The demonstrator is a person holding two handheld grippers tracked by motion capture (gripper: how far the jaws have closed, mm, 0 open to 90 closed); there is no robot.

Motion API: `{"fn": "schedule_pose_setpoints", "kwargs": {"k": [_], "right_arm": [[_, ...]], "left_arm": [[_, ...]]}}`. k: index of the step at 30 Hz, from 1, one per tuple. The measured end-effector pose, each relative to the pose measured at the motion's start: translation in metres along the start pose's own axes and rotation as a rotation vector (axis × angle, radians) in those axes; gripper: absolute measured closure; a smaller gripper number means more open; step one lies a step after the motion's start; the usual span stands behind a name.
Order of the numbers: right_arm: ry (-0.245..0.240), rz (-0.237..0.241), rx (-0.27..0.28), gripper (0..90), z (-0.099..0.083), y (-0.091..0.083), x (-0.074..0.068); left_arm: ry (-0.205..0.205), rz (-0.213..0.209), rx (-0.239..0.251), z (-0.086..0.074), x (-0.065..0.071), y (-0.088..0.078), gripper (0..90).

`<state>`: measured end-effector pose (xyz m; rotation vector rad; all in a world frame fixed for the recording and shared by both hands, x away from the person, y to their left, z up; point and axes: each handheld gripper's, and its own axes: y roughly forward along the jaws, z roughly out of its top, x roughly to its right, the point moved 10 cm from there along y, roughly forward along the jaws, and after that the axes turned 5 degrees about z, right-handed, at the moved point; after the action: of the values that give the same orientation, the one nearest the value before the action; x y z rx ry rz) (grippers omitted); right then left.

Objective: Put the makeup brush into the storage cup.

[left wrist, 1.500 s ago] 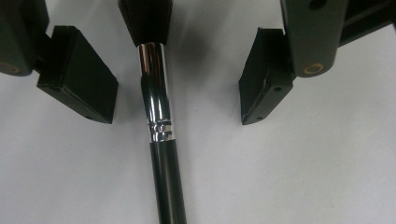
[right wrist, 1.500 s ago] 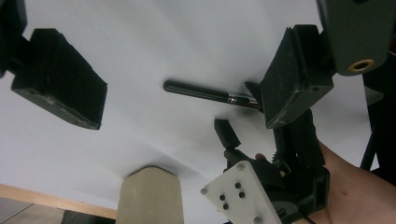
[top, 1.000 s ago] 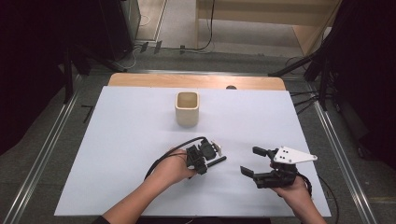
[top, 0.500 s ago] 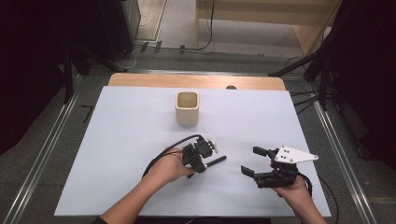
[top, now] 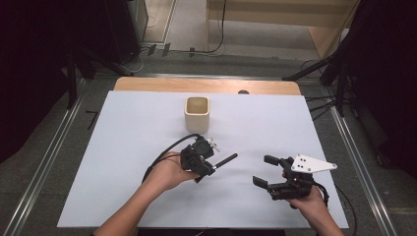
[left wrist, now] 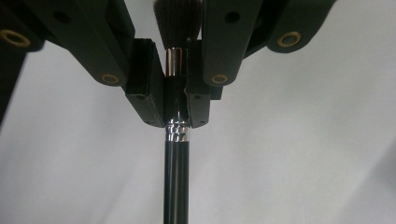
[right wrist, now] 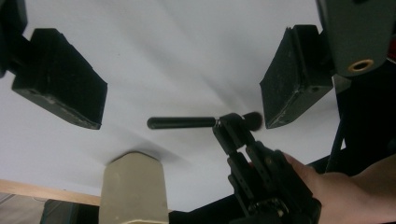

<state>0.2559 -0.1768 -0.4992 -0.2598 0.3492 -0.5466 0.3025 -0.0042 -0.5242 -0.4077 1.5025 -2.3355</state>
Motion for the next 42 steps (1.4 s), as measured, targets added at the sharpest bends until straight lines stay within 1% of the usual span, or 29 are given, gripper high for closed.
{"fn": "schedule_pose_setpoints", "kwargs": {"k": [1, 4, 5, 6, 7, 8, 9, 10, 11, 12, 13, 14, 15, 16, 17, 18, 20, 24, 25, 26, 28, 29, 30, 33, 34, 39, 42], "right_arm": [[-0.001, -0.001, -0.01, 15.1, -0.001, 0.001, 0.0], [-0.008, -0.005, -0.016, 15.1, -0.002, 0.001, 0.0], [-0.009, -0.005, -0.017, 15.1, -0.001, 0.001, 0.0], [-0.009, -0.005, -0.017, 15.1, -0.001, 0.001, 0.0], [-0.014, -0.006, -0.015, 15.1, -0.001, 0.001, 0.0], [-0.014, -0.005, -0.015, 15.1, 0.0, 0.002, -0.001], [-0.015, -0.005, -0.016, 15.1, 0.0, 0.002, -0.001], [-0.013, -0.007, -0.017, 15.1, 0.0, 0.002, -0.001], [-0.013, -0.007, -0.017, 15.1, 0.0, 0.002, -0.001], [-0.014, -0.005, -0.021, 15.1, 0.0, 0.002, -0.001], [-0.014, -0.005, -0.021, 15.1, 0.0, 0.002, -0.001], [-0.018, -0.008, -0.025, 15.1, 0.0, 0.003, -0.001], [-0.018, -0.008, -0.025, 15.1, 0.0, 0.003, -0.001], [-0.021, -0.009, -0.03, 15.1, 0.0, 0.003, -0.001], [-0.039, -0.026, -0.044, 15.1, 0.0, 0.004, 0.001], [-0.041, -0.027, -0.048, 15.1, 0.001, 0.004, 0.001], [-0.044, -0.026, -0.048, 15.0, 0.003, 0.004, 0.001], [-0.046, -0.012, -0.037, 14.1, 0.008, 0.007, -0.001], [-0.049, -0.011, -0.034, 14.1, 0.009, 0.007, -0.001], [-0.05, -0.006, -0.035, 13.9, 0.011, 0.008, -0.002], [-0.065, -0.001, -0.039, 13.7, 0.014, 0.011, -0.003], [-0.065, -0.001, -0.039, 13.7, 0.014, 0.011, -0.003], [-0.076, 0.007, -0.047, 13.7, 0.017, 0.015, -0.004], [-0.084, 0.021, -0.047, 13.7, 0.024, 0.021, -0.003], [-0.084, 0.026, -0.044, 13.8, 0.026, 0.022, -0.003], [-0.08, 0.048, -0.044, 13.8, 0.032, 0.031, -0.001], [-0.087, 0.063, -0.05, 13.8, 0.034, 0.037, -0.002]], "left_arm": [[-0.005, 0.01, 0.024, -0.001, -0.001, -0.008, 78.4], [-0.017, 0.011, 0.069, -0.002, -0.003, -0.018, 78.4], [-0.029, 0.007, 0.089, -0.002, -0.003, -0.02, 78.4], [-0.029, 0.007, 0.089, -0.002, -0.003, -0.02, 78.4], [-0.033, 0.005, 0.112, -0.005, -0.004, -0.026, 78.4], [-0.033, 0.005, 0.112, -0.005, -0.004, -0.026, 78.4], [-0.036, 0.004, 0.121, -0.007, -0.005, -0.028, 78.4], [-0.042, 0.006, 0.141, -0.01, -0.007, -0.033, 78.4], [-0.042, 0.006, 0.141, -0.01, -0.007, -0.033, 78.4], [-0.05, 0.003, 0.155, -0.014, -0.01, -0.038, 78.4], [-0.05, 0.003, 0.155, -0.014, -0.01, -0.038, 78.4], [-0.056, -0.01, 0.162, -0.018, -0.01, -0.041, 78.4], [-0.056, -0.01, 0.162, -0.018, -0.01, -0.041, 78.4], [-0.064, -0.021, 0.17, -0.02, -0.011, -0.043, 78.4], [-0.071, -0.027, 0.178, -0.021, -0.011, -0.044, 78.4], [-0.071, -0.032, 0.188, -0.023, -0.012, -0.047, 78.4], [-0.074, -0.027, 0.194, -0.025, -0.014, -0.05, 78.4], [-0.069, -0.022, 0.214, -0.028, -0.017, -0.055, 78.4], [-0.072, -0.027, 0.215, -0.028, -0.018, -0.057, 78.4], [-0.064, -0.022, 0.216, -0.03, -0.019, -0.058, 78.4], [-0.06, -0.022, 0.223, -0.031, -0.02, -0.06, 78.4], [-0.06, -0.022, 0.223, -0.031, -0.02, -0.06, 78.4], [-0.059, -0.026, 0.226, -0.033, -0.022, -0.062, 78.4], [-0.061, -0.034, 0.235, -0.033, -0.022, -0.065, 78.4], [-0.06, -0.04, 0.247, -0.033, -0.022, -0.068, 78.4], [-0.043, -0.038, 0.245, -0.033, -0.022, -0.068, 78.4], [-0.033, -0.036, 0.248, -0.033, -0.022, -0.069, 78.4]]}}
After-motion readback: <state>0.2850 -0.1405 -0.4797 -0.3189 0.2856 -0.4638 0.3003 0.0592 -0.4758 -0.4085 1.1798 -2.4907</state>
